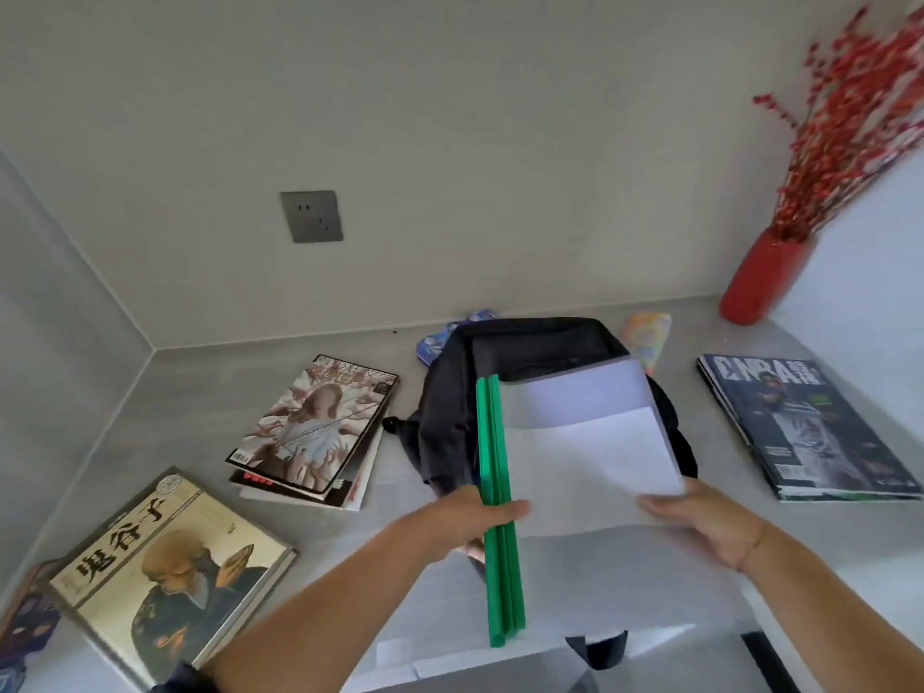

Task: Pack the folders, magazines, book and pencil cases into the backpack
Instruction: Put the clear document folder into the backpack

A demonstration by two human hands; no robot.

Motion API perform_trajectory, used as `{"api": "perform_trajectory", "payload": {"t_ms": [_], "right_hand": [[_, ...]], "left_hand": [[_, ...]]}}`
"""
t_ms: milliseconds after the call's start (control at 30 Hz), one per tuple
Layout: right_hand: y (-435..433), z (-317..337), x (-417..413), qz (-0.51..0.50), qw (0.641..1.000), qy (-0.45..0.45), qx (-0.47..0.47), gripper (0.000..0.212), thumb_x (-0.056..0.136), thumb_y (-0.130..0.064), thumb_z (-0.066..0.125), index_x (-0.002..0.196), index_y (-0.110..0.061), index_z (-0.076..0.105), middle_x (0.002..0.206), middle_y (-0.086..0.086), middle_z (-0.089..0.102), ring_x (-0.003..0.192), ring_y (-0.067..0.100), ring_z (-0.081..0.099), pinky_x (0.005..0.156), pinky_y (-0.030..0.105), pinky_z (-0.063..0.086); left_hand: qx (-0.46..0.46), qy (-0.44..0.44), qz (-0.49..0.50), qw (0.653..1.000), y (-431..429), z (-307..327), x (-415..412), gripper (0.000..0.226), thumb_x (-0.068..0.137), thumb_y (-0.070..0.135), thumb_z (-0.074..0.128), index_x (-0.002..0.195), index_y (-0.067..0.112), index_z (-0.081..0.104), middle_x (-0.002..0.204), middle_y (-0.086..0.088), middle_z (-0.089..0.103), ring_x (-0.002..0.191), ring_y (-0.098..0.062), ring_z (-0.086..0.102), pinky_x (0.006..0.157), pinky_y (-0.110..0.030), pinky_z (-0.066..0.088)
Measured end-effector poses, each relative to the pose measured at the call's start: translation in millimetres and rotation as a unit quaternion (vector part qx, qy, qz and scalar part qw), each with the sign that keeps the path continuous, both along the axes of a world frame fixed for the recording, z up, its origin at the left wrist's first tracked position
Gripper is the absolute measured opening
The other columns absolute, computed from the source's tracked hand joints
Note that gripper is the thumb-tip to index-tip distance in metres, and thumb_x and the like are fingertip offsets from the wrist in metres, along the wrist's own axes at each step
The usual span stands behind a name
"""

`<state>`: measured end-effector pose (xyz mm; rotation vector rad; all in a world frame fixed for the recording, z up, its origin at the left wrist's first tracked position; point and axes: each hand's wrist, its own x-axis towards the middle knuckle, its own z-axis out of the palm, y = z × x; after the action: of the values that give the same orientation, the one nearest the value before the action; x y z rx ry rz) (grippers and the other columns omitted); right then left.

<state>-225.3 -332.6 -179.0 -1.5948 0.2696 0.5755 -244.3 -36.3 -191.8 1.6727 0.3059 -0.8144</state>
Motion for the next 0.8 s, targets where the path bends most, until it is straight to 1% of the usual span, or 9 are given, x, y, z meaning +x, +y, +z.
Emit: {"api": "perform_trajectory", "payload": {"t_ms": [67, 167, 300, 367, 467, 533, 633, 733, 800], "right_hand": [[-27, -8, -16, -0.021, 0.999, 0.023, -0.007, 0.030, 0.085, 0.004, 0.058, 0.114, 0.003, 0.062, 0.111, 0.023, 0.068, 0.091, 0.030, 0.066, 0.080, 0.033, 0.053], [-52, -17, -33, -0.027, 0.998, 0.050, -0.013, 0.029, 0.084, 0.003, 0.059, 0.113, 0.004, 0.063, 0.109, 0.023, 0.070, 0.093, 0.032, 0.068, 0.085, 0.036, 0.053], [-70, -25, -48, -0.029, 0.996, 0.087, -0.001, 0.031, 0.081, 0.001, 0.062, 0.112, 0.001, 0.065, 0.105, 0.022, 0.072, 0.089, 0.031, 0.071, 0.077, 0.034, 0.056], [-77, -29, -53, -0.027, 0.994, 0.102, 0.014, 0.031, 0.079, 0.001, 0.063, 0.110, -0.001, 0.066, 0.104, 0.021, 0.073, 0.086, 0.029, 0.072, 0.072, 0.033, 0.057], [-85, -35, -60, -0.019, 0.992, 0.118, 0.027, 0.032, 0.074, 0.001, 0.069, 0.105, -0.004, 0.068, 0.101, 0.018, 0.074, 0.085, 0.027, 0.073, 0.070, 0.032, 0.057], [-86, -38, -62, 0.000, 0.992, 0.128, 0.023, 0.038, 0.067, -0.001, 0.076, 0.104, -0.004, 0.069, 0.104, 0.018, 0.073, 0.088, 0.028, 0.072, 0.073, 0.033, 0.057], [-85, -40, -60, 0.012, 0.990, 0.139, 0.023, 0.037, 0.071, -0.001, 0.073, 0.107, -0.003, 0.068, 0.106, 0.019, 0.072, 0.089, 0.028, 0.071, 0.077, 0.034, 0.056], [-82, -41, -55, 0.009, 0.988, 0.148, 0.033, 0.027, 0.081, 0.005, 0.063, 0.108, 0.000, 0.066, 0.102, 0.018, 0.073, 0.084, 0.027, 0.072, 0.074, 0.033, 0.056], [-77, -41, -49, 0.020, 0.987, 0.155, 0.040, 0.025, 0.083, 0.007, 0.061, 0.106, -0.001, 0.067, 0.100, 0.017, 0.073, 0.081, 0.026, 0.072, 0.073, 0.032, 0.056]], "left_hand": [[0.045, -0.015, -0.010, 0.999, -20, -5, 14, 0.047, 0.087, 0.056, 0.054, 0.100, 0.011, 0.061, 0.095, -0.009, 0.071, 0.080, -0.020, 0.072, 0.064, -0.030, 0.059], [0.256, -0.215, -0.054, 0.941, -31, -15, 40, 0.025, 0.099, 0.024, 0.038, 0.102, 0.008, 0.057, 0.110, -0.015, 0.062, 0.097, -0.026, 0.060, 0.088, -0.036, 0.050], [0.528, -0.418, -0.300, 0.676, -21, -37, 66, 0.059, 0.083, 0.000, 0.052, 0.137, 0.019, 0.040, 0.151, -0.009, 0.022, 0.134, -0.029, 0.029, 0.111, -0.040, 0.027], [0.584, -0.435, -0.318, 0.607, -22, -42, 77, 0.070, 0.086, 0.007, 0.052, 0.147, 0.022, 0.022, 0.159, -0.010, 0.001, 0.144, -0.031, 0.010, 0.115, -0.048, 0.014], [0.575, -0.383, -0.326, 0.645, -31, -41, 101, 0.070, 0.091, 0.016, 0.050, 0.150, 0.016, 0.012, 0.157, -0.013, 0.013, 0.145, -0.031, 0.012, 0.111, -0.046, 0.030], [0.525, -0.354, -0.270, 0.726, -34, -32, 119, 0.045, 0.091, 0.011, 0.047, 0.135, 0.007, 0.037, 0.140, -0.017, 0.043, 0.132, -0.033, 0.037, 0.096, -0.041, 0.046], [0.439, -0.345, -0.075, 0.826, -26, -19, 138, 0.026, 0.092, 0.013, 0.043, 0.115, 0.004, 0.049, 0.107, -0.025, 0.063, 0.098, -0.042, 0.058, 0.072, -0.039, 0.044], [0.444, -0.332, -0.053, 0.831, -28, -13, 144, 0.031, 0.097, 0.031, 0.039, 0.116, 0.007, 0.044, 0.104, -0.024, 0.065, 0.094, -0.043, 0.060, 0.068, -0.038, 0.041], [0.499, -0.351, -0.157, 0.777, -38, -12, 140, 0.048, 0.092, 0.052, 0.045, 0.116, 0.011, 0.041, 0.107, -0.017, 0.065, 0.096, -0.038, 0.062, 0.071, -0.039, 0.045]]}}
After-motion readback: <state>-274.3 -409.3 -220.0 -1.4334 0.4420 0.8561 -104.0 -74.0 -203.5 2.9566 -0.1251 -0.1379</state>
